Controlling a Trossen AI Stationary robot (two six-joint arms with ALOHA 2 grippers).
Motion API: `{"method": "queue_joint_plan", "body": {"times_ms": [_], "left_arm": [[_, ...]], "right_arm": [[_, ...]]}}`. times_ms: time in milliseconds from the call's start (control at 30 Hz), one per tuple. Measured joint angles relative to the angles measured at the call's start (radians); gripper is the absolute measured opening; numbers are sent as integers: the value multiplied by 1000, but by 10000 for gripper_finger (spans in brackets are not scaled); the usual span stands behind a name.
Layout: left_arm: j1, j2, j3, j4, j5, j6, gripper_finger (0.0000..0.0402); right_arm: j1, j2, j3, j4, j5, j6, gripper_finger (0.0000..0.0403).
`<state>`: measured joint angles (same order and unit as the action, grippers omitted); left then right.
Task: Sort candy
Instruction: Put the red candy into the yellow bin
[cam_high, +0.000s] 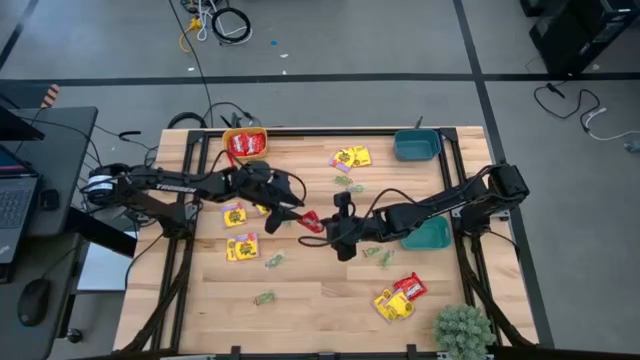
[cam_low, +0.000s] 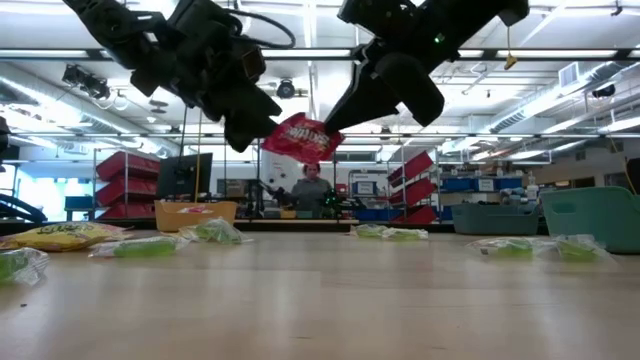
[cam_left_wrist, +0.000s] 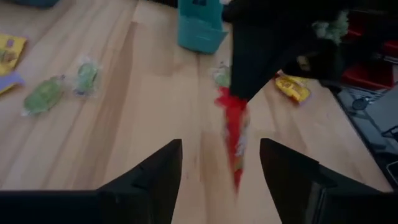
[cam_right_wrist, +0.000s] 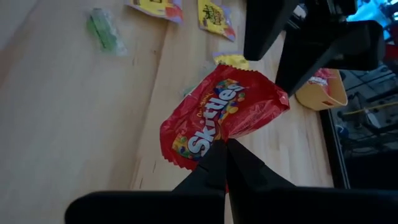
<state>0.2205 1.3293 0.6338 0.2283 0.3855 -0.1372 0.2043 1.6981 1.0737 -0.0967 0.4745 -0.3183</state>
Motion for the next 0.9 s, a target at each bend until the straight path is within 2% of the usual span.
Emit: {"method": "queue_joint_plan", "body": {"times_ms": [400, 533, 700, 733, 900], "left_arm": [[-35, 1, 0, 14, -5, 2, 209], [-35, 1, 0, 12, -11, 18, 155], [-27, 1, 0, 10, -40, 22, 29], [-19, 1, 0, 7, -54, 10, 15], [28, 1, 0, 0, -64, -3, 4]], "right_arm": [[-5, 0, 0, 59, 1, -67, 0], [-6, 0, 0, 59, 1, -75, 0], [-6, 0, 0, 59, 1, -75, 0], [-7, 0, 0, 59, 1, -73, 0], [-17, 0, 0, 82, 85, -20, 18]]}}
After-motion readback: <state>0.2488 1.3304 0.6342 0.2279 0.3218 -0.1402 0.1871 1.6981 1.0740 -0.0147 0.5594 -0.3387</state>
